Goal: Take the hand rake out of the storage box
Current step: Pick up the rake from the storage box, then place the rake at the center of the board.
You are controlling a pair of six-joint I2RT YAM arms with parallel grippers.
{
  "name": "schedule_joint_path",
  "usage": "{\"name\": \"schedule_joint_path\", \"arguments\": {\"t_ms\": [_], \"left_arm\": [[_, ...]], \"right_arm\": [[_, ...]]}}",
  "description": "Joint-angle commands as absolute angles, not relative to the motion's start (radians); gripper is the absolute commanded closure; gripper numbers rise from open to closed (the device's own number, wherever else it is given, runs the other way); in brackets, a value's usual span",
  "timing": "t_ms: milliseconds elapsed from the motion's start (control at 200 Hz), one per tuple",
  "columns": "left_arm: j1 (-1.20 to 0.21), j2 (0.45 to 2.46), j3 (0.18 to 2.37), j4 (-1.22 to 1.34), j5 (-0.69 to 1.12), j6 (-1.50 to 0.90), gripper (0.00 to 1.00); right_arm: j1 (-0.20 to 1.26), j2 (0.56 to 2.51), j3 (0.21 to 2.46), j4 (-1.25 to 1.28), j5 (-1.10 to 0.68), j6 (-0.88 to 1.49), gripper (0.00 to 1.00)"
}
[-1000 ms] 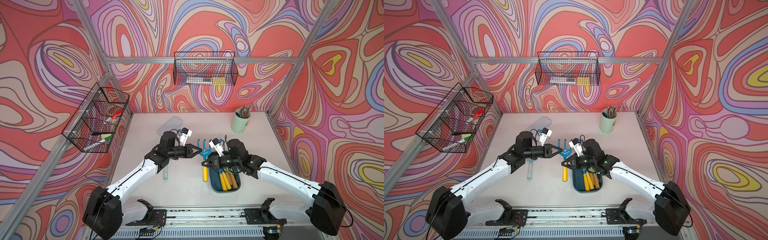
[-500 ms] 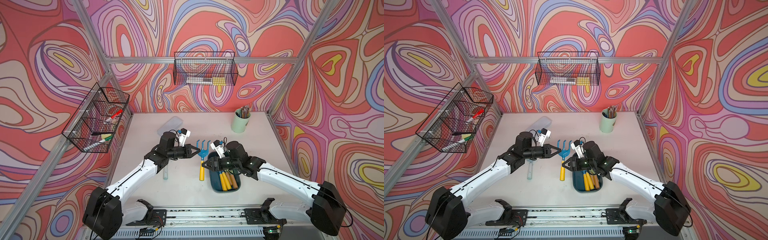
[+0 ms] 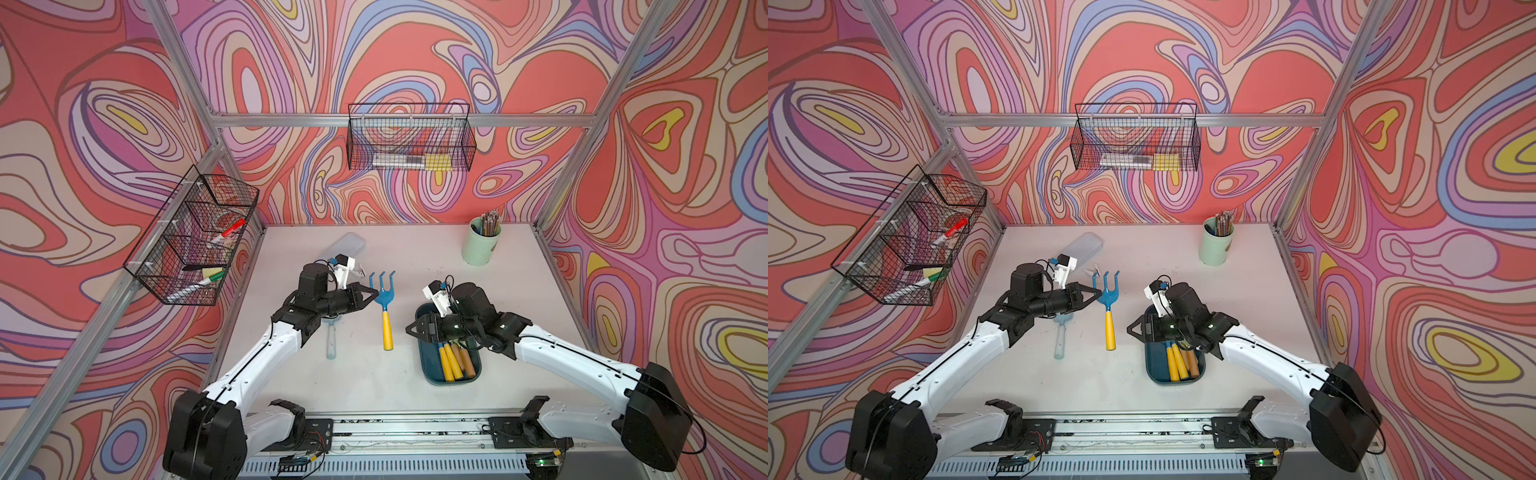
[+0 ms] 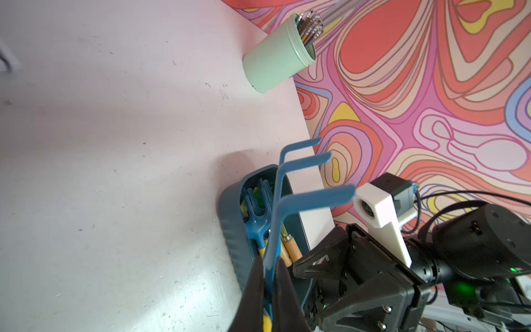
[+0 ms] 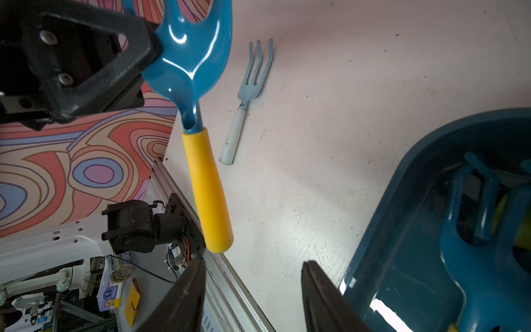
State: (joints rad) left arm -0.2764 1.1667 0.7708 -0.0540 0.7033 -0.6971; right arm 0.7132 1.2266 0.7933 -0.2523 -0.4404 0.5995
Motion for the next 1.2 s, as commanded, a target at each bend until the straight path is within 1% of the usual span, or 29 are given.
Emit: {"name": "schedule_joint_path", "arguments": {"t_ms": [0, 260, 521, 696, 906, 1197], "left_arm": [[-0.251, 1.147, 0.758, -0.147, 0.656, -0.624, 1.00], [-0.250, 1.227, 0.732, -0.198, 0.530, -0.609, 1.00], [-0.245, 1.351, 0.817, -0.354, 0.407, -0.531, 1.00], [-0.213, 1.403, 0.857, -0.409, 0.447, -0.493, 1.00], [-0.117, 1.431, 0.861, -0.407, 0.555, -0.497, 1.00], [-0.109, 1.546, 0.887, -0.384, 0.636, -0.470, 1.00]], "right_arm": [[0.711, 1.208, 0.814, -0.274, -0.403, 0.567, 0.45], [0.713, 1.237, 0.832, -0.291, -0.404, 0.546, 0.45], [0.713, 1.256, 0.842, -0.268, -0.428, 0.542, 0.44], [0.712, 1.270, 0.869, -0.275, -0.435, 0.529, 0.44], [0.712, 1.272, 0.866, -0.255, -0.446, 0.530, 0.44], [0.712, 1.252, 0.852, -0.229, -0.455, 0.547, 0.44]]}}
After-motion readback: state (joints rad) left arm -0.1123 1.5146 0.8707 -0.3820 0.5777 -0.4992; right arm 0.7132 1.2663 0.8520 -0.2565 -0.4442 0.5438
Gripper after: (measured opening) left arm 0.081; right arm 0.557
